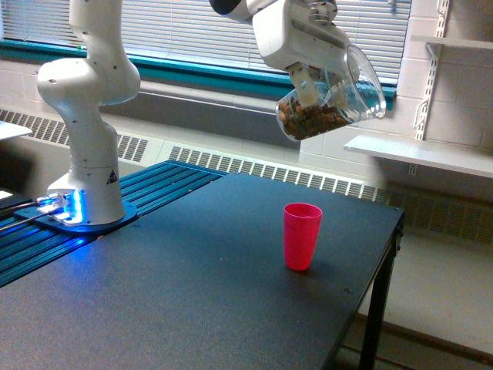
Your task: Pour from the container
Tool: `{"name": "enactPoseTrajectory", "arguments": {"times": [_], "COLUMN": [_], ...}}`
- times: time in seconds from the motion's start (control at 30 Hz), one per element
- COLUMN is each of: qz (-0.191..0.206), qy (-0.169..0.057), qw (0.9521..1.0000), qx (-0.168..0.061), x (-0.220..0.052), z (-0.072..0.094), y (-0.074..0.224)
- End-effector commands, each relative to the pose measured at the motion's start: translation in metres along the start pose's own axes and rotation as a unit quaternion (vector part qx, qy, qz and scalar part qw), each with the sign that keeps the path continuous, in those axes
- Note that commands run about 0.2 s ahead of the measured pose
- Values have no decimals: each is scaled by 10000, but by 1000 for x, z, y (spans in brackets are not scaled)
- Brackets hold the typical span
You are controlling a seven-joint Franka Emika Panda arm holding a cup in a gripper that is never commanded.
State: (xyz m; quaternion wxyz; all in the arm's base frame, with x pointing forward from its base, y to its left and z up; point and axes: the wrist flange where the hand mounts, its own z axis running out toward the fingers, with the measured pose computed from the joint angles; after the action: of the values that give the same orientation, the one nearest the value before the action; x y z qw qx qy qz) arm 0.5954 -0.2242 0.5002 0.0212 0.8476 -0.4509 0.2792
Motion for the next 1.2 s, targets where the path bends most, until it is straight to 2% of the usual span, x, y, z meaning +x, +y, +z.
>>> {"name": "enactPoseTrajectory", "arguments": {"times": [0.03, 0.23, 0.53, 0.93, 1.2], "qz": [261, 239, -122, -438, -544], "qy": [150, 149, 49, -46, -53], "qw": [9995, 9996, 9999, 9985, 9976], "qx": [-98, -51, -102, -320, -422], "x": [21, 16, -8, -57, -94], "z": [-9, -9, -5, -1, -9], "y": [22, 15, -1, -3, 1]}}
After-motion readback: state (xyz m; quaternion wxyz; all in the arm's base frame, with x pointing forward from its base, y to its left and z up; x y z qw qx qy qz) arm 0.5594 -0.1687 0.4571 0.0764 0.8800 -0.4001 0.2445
